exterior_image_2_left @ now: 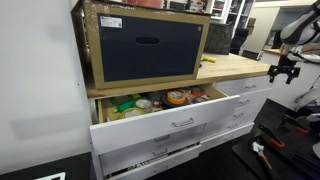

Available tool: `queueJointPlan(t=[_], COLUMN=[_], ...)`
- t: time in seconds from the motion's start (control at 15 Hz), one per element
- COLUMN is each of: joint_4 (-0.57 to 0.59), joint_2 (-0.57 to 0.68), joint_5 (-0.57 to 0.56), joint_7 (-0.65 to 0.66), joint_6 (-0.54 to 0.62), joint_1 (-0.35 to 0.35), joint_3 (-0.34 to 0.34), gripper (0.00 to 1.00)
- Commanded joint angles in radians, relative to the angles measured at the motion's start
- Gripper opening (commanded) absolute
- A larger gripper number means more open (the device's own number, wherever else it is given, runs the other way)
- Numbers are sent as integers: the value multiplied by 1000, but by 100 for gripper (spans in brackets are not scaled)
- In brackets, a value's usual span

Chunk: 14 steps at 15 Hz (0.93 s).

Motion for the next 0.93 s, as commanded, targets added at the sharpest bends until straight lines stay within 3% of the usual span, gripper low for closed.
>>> queueJointPlan(t=[0.0, 0.87], joint_4=[83, 193], joint_2=[108, 365], joint_5=[4, 27], joint_7=[97, 397], joint_6=[10, 153], joint_1=[-17, -3], joint_3=[-8, -78], gripper=[100, 100])
